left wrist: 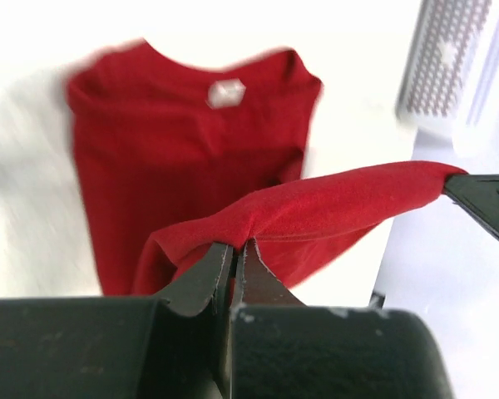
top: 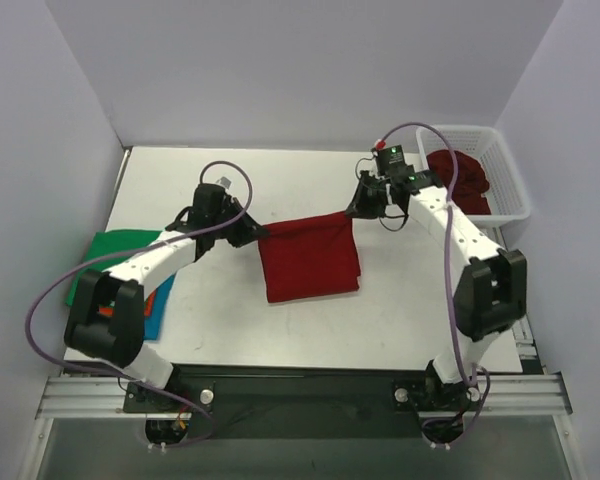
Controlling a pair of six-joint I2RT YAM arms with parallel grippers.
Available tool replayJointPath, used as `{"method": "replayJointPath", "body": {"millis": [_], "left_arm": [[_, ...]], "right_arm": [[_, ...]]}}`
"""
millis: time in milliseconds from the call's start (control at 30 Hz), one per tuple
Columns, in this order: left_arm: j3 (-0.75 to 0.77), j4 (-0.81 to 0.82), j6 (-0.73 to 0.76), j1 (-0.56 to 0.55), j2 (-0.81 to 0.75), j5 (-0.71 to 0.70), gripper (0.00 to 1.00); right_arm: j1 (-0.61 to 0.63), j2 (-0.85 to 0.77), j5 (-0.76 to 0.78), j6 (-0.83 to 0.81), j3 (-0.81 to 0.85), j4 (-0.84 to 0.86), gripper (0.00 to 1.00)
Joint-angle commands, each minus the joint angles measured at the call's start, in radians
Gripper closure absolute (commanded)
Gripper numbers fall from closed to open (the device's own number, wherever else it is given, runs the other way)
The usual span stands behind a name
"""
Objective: Fold and stack the t-shirts
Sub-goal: Fold the long partially folded tshirt into a neat square
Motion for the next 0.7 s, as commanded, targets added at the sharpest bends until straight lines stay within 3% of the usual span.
{"method": "replayJointPath", "body": {"millis": [0,100,133,167,200,267,300,333,433,667], "left_arm": [[0.098,0.133,0.041,0.067,0.134,0.05,1.0],[0.202,0.136,0.064,0.099,0.3,0.089,1.0],[0.228,0.134,0.07,0.104,0.368,0.1,1.0],[0.262,0.136,0.075,0.109,0.396,0.103,0.96],[0.273,0.168,0.074,0.115,0.419,0.106,0.76],[0.297,0.176,0.073,0.121,0.456,0.117,0.55],[0.297,0.167,0.075,0.124,0.456,0.111,0.38],[0.294,0.173,0.077,0.124,0.441,0.102,0.32],[0.277,0.151,0.104,0.124,0.388,0.059,0.22],[0.164,-0.01,0.185,0.069,0.243,-0.11,0.19]], "right_arm": [[-0.042,0.197,-0.065,-0.046,0.195,0.033,1.0],[-0.062,0.379,-0.116,-0.03,0.347,0.039,0.98],[-0.067,0.422,-0.128,-0.026,0.384,0.038,0.93],[-0.076,0.495,-0.16,-0.023,0.419,0.037,0.8],[-0.082,0.526,-0.169,-0.012,0.447,0.036,0.75],[-0.099,0.581,-0.21,0.0,0.507,0.031,0.62],[-0.102,0.586,-0.214,-0.001,0.516,0.028,0.59],[-0.105,0.583,-0.209,-0.01,0.515,0.025,0.54],[-0.113,0.525,-0.163,-0.027,0.465,0.022,0.52],[-0.053,0.289,0.018,-0.079,0.193,0.022,0.51]]}}
